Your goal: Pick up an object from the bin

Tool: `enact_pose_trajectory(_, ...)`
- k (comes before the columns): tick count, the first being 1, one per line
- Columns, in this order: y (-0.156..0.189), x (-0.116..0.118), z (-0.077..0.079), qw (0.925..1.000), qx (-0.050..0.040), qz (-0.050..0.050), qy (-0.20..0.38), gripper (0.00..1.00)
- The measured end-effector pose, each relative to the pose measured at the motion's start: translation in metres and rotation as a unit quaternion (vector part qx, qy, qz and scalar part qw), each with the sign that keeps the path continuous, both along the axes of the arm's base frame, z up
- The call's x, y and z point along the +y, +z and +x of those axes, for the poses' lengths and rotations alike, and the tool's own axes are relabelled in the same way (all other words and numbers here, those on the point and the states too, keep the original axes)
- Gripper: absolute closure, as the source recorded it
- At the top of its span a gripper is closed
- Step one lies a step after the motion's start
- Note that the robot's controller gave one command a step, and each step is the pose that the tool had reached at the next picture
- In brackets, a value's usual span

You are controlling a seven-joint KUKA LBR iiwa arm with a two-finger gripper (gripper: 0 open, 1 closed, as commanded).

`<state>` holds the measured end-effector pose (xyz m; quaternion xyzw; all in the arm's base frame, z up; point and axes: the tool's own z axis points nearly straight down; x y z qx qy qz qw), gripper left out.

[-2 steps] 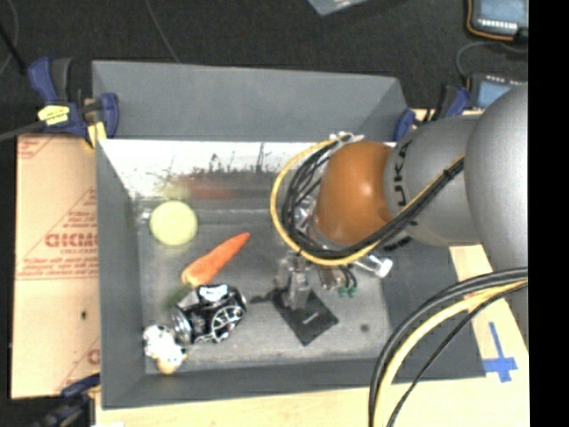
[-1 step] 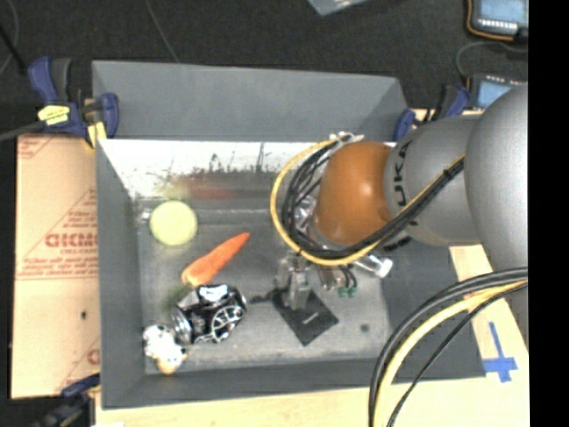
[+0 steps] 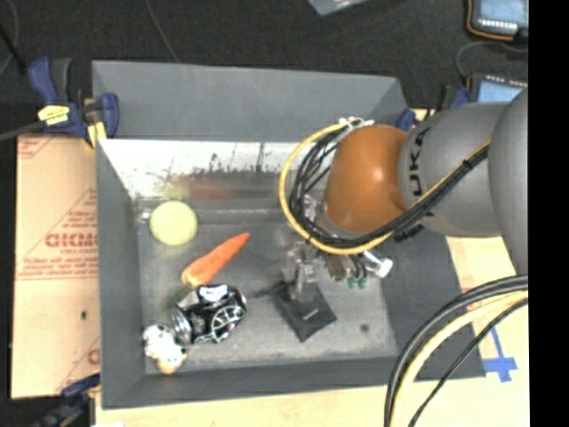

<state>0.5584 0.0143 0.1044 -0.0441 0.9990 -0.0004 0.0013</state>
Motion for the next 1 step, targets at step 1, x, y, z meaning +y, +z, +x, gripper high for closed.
enact_pose_trajectory(1,0.1849,0.0024,0.0163,0.9999,-0.0098,0.000,0.005,1.00)
